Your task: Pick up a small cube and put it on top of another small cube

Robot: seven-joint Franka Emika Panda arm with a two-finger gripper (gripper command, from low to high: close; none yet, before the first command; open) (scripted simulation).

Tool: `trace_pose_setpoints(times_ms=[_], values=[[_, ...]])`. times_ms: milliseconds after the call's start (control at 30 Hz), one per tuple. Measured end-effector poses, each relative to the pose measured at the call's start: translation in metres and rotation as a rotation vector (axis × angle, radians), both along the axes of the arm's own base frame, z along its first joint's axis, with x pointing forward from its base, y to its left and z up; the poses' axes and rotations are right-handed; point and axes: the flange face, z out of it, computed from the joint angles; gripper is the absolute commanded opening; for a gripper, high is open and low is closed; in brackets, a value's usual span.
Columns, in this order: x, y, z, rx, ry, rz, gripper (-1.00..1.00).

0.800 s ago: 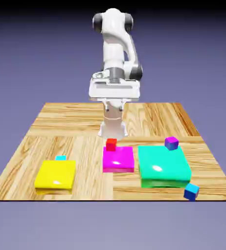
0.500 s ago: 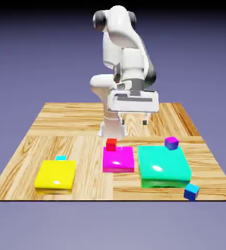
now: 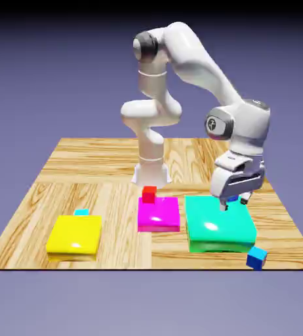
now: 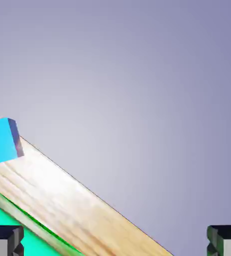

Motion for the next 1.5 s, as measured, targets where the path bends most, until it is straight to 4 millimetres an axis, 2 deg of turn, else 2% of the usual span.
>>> trace_pose_setpoints(times_ms=[267,500,700,767,867,900,967,1100,1300,1500], values=[[0.013,0.070,-0.056,-0.104,0.173,0.107,0.00],[0.017,0.109,-0.108,-0.182,0.319,0.150,0.00],[0.019,0.123,-0.157,-0.246,0.454,0.145,0.00],[0.019,0.123,-0.158,-0.246,0.455,0.145,0.00],[0.008,0.107,-0.210,-0.247,0.454,0.145,0.00],[0.005,0.103,-0.221,-0.246,0.455,0.145,-1.00],[0.004,0.103,-0.221,-0.246,0.455,0.145,-1.00],[0.018,0.122,-0.156,-0.248,0.455,0.144,-1.00],[0.004,0.086,-0.128,-0.298,0.442,0.120,-1.00],[-0.012,0.033,-0.105,-0.336,0.445,0.050,-1.00]])
